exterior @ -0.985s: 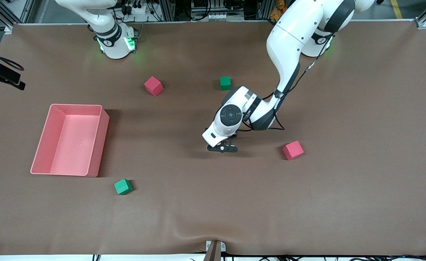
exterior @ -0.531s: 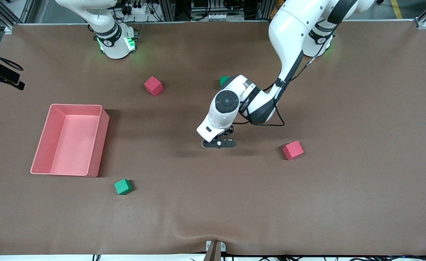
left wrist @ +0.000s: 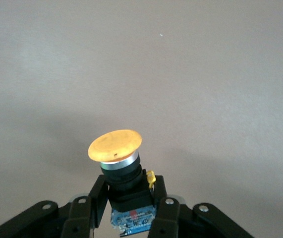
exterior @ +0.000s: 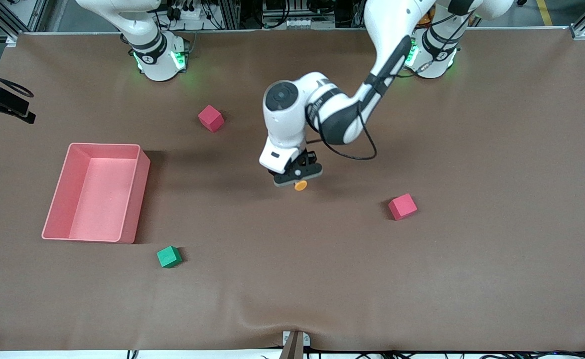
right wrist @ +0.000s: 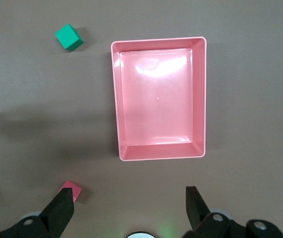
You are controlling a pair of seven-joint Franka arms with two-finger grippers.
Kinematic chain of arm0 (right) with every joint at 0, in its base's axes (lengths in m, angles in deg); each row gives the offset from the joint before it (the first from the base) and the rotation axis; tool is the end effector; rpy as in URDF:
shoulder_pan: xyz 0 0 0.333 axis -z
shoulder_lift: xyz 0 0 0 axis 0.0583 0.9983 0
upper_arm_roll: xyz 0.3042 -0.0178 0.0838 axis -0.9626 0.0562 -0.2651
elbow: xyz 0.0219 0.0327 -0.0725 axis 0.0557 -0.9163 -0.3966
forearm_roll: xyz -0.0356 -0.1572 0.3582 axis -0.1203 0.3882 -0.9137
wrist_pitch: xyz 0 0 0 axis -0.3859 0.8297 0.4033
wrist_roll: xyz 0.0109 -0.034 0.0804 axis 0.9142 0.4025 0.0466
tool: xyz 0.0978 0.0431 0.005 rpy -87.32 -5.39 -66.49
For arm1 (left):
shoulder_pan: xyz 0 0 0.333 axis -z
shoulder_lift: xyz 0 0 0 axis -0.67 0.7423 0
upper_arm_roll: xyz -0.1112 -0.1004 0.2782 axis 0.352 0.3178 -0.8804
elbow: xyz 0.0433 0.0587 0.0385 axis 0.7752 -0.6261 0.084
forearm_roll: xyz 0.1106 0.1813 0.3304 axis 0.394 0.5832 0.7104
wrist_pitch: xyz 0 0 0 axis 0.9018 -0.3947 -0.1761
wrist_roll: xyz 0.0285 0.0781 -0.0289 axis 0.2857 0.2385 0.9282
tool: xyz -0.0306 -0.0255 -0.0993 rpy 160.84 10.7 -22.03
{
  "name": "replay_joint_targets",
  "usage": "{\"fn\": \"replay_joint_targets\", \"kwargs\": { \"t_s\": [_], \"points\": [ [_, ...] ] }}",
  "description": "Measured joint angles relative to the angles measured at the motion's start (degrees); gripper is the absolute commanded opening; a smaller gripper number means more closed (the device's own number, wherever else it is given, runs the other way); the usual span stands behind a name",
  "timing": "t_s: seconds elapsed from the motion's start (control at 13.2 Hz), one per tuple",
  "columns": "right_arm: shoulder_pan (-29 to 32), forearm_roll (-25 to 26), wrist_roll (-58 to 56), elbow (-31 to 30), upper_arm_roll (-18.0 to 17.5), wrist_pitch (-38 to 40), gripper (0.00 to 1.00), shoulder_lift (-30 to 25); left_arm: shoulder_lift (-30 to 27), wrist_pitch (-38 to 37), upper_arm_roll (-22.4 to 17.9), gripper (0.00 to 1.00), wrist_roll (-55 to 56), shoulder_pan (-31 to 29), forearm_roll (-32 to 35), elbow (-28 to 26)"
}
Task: Place and upright button with both arms
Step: 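Lift and turn the button upright with the left gripper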
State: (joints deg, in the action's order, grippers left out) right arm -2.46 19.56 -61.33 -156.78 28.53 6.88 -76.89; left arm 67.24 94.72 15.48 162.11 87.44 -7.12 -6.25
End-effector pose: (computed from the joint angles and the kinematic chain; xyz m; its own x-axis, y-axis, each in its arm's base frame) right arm 0.5271 -0.0480 0.6428 0.9945 -0.0793 -0.0686 -0.0798 -0.9968 -0.0052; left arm 0.4848 -0.5493 0.3192 0.9413 0.2965 0.1610 0.3043 -0.9522 -0.0252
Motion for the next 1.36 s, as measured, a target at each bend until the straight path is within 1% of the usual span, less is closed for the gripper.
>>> {"fn": "replay_joint_targets", "kwargs": {
  "t_s": [0.23,0.38,0.45,0.61,0.76,0.83,0.91,1.06,1.21,1.36],
  "points": [
    [-0.2,0.0,0.0,0.0,-0.1,0.0,1.0,0.0,-0.6,-5.6,0.0,0.0,17.6,3.7,8.4,0.0],
    [-0.4,0.0,0.0,0.0,-0.1,0.0,1.0,0.0,-0.6,-10.7,-0.1,0.0,26.7,6.5,16.1,-0.1],
    [-0.4,0.0,0.0,0.0,-0.1,0.0,1.0,0.0,-0.6,-12.6,-0.2,0.0,28.8,8.5,18.7,-0.2],
    [-0.4,0.0,0.0,0.0,-0.1,0.0,1.0,0.0,-0.5,-14.6,-0.4,0.0,30.8,11.4,21.0,-0.6],
    [-0.4,0.0,0.0,0.0,-0.1,0.0,1.0,0.0,-0.2,-14.8,-1.0,0.0,31.5,11.7,22.2,-0.9],
    [-0.5,0.0,0.0,0.0,-0.1,0.0,1.0,0.0,0.3,-15.1,-1.3,0.0,32.6,11.7,24.6,-1.1],
    [-0.5,0.0,0.0,0.0,-0.1,0.0,1.0,0.0,1.2,-16.9,-1.3,0.0,34.1,12.0,28.8,-1.4],
    [-0.5,0.0,0.0,0.0,-0.1,-0.1,1.0,0.0,4.5,-20.2,-1.2,0.0,37.9,15.0,34.9,-1.7],
    [-0.5,0.0,0.0,0.0,-0.1,-0.2,1.0,0.0,6.8,-21.1,-1.3,0.0,42.7,18.0,38.2,-1.7],
    [-0.6,0.0,0.0,0.0,-0.2,-0.3,1.0,0.0,8.1,-21.4,-1.3,0.0,46.2,20.0,44.0,-1.7]
  ]
}}
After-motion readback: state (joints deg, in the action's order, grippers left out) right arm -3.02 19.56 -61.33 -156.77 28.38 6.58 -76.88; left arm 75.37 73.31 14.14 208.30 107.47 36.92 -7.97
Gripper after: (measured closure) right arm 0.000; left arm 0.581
